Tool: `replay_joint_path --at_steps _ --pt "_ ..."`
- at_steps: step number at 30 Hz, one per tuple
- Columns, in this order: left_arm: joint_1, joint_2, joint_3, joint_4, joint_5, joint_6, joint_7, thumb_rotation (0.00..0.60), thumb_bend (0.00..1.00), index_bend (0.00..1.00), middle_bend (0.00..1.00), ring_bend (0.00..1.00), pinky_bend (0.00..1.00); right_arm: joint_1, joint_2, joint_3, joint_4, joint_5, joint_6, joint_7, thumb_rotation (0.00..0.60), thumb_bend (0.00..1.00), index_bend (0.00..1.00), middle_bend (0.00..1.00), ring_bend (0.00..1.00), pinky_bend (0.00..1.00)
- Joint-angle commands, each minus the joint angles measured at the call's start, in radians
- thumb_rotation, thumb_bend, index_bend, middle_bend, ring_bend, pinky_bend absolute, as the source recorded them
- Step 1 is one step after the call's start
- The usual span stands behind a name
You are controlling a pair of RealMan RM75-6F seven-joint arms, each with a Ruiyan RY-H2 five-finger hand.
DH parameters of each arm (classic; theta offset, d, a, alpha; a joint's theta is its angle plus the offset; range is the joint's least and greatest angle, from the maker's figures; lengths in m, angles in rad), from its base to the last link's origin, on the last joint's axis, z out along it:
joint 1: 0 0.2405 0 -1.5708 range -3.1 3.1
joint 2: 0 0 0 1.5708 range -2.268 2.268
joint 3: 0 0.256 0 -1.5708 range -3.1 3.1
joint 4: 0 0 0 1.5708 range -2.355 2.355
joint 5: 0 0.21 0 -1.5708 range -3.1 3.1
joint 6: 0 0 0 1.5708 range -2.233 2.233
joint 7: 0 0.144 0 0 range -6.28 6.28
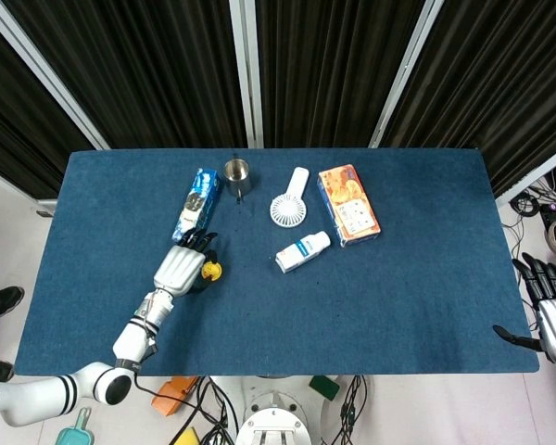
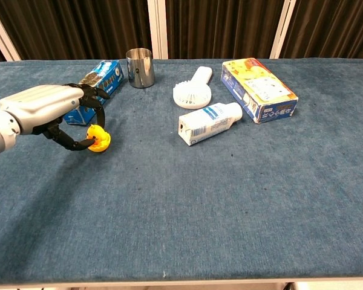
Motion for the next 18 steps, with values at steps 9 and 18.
replay_joint_path --at_steps 9,18 --pt "-0.001 0.012 0.013 -0.015 -0.014 0.010 0.012 0.600 0.37 0.33 0.05 0.00 0.00 -0.002 -0.001 0.000 0.002 0.000 0.002 0.002 0.600 0.14 0.00 0.01 0.00 0.05" --pt "0.094 0.145 0.021 -0.136 0.031 0.180 -0.043 0.600 0.35 0.27 0.05 0.00 0.00 -0.006 0.003 0.002 0.010 0.004 0.006 0.018 0.600 0.14 0.00 0.01 0.00 0.05"
